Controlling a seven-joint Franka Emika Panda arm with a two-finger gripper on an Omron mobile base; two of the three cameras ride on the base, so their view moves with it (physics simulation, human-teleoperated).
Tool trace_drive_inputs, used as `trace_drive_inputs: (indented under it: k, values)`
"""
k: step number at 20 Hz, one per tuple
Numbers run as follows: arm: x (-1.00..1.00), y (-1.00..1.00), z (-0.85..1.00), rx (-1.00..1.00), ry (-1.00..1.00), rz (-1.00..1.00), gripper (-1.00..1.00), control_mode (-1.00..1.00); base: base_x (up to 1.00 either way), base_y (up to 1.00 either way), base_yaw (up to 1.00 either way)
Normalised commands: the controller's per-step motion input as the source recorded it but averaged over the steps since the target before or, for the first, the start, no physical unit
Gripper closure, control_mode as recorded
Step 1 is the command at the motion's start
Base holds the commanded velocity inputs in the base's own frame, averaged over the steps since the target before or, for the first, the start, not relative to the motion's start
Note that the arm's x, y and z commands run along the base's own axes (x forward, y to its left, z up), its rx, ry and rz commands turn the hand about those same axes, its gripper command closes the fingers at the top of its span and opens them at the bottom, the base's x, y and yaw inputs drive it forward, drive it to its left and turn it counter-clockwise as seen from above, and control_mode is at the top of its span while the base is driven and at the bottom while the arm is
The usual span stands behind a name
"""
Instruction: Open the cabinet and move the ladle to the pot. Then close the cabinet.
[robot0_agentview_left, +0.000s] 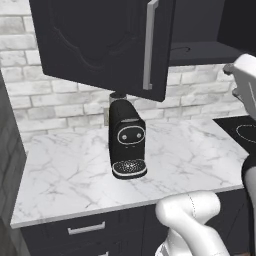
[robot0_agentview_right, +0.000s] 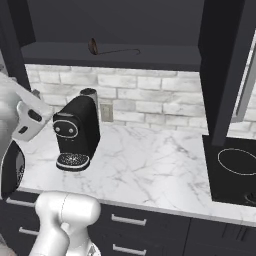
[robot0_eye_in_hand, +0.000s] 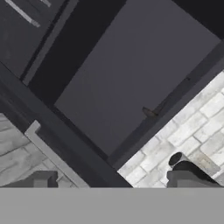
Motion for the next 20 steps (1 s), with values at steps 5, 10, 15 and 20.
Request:
trace_drive_inputs:
  k: [5, 10, 15, 20]
  values:
    - [0.7, -0.22, -0.08, 0.25, 0.18, 0.36, -1.0, -1.0, 0.0, 0.0, 0.0]
    - [1.0, 0.17, -0.34, 0.12, 0.17, 0.27, -1.0, -1.0, 0.0, 0.0, 0.0]
    - [0.92, 0.07, -0.21, 0.13, 0.16, 0.28, -1.0, -1.0, 0.0, 0.0, 0.0]
    - [0.5, 0.31, -0.02, 0.1, 0.12, 0.3, -1.0, -1.0, 0.0, 0.0, 0.0]
